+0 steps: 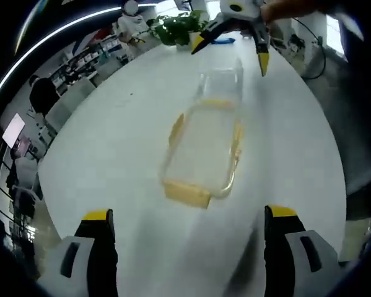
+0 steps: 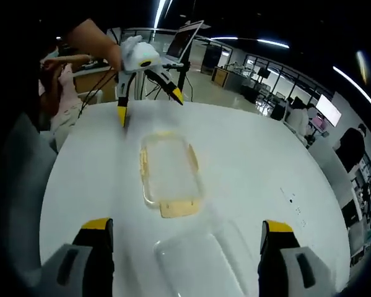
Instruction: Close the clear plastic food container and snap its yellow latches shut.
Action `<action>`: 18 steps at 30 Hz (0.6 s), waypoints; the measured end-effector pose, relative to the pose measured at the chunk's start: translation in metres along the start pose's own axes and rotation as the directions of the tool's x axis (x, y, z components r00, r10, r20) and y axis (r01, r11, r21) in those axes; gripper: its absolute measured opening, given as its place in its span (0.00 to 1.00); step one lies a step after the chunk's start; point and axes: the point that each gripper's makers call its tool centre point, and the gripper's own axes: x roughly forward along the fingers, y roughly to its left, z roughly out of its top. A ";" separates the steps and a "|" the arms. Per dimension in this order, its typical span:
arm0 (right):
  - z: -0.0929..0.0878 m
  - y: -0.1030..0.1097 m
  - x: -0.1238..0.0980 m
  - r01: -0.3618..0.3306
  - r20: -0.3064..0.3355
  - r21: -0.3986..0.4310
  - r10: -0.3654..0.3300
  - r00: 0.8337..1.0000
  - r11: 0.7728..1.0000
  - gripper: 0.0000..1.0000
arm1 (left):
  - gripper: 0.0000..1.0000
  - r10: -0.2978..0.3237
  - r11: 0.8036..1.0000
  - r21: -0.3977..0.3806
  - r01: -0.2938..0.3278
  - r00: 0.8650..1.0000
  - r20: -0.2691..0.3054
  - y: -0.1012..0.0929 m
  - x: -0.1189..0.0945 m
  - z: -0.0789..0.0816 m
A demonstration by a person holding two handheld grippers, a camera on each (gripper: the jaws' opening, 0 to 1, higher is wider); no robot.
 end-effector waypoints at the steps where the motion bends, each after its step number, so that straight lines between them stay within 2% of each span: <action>1: 0.000 0.001 0.001 -0.006 -0.006 -0.005 0.006 1.000 1.000 1.00 | 0.99 -0.003 1.000 0.018 0.003 1.000 -0.008 0.001 0.002 -0.001; 4: 0.000 0.002 0.004 -0.027 -0.036 -0.042 0.026 0.999 0.999 1.00 | 0.99 -0.020 0.999 0.031 0.021 1.000 -0.017 0.001 0.006 -0.001; 8: 0.003 0.002 0.008 -0.055 -0.039 -0.052 0.053 0.998 0.997 1.00 | 0.99 -0.063 0.996 0.056 0.064 0.998 -0.014 -0.002 0.010 0.000; 10: 0.003 0.002 0.012 -0.067 -0.050 -0.063 0.064 0.997 0.996 1.00 | 0.99 -0.083 0.994 0.073 0.085 0.996 -0.031 -0.004 0.011 -0.003; 18: 0.004 0.005 0.027 -0.110 -0.053 -0.079 0.106 0.993 0.991 1.00 | 0.99 -0.107 0.989 0.097 0.110 0.993 -0.040 0.005 0.010 -0.004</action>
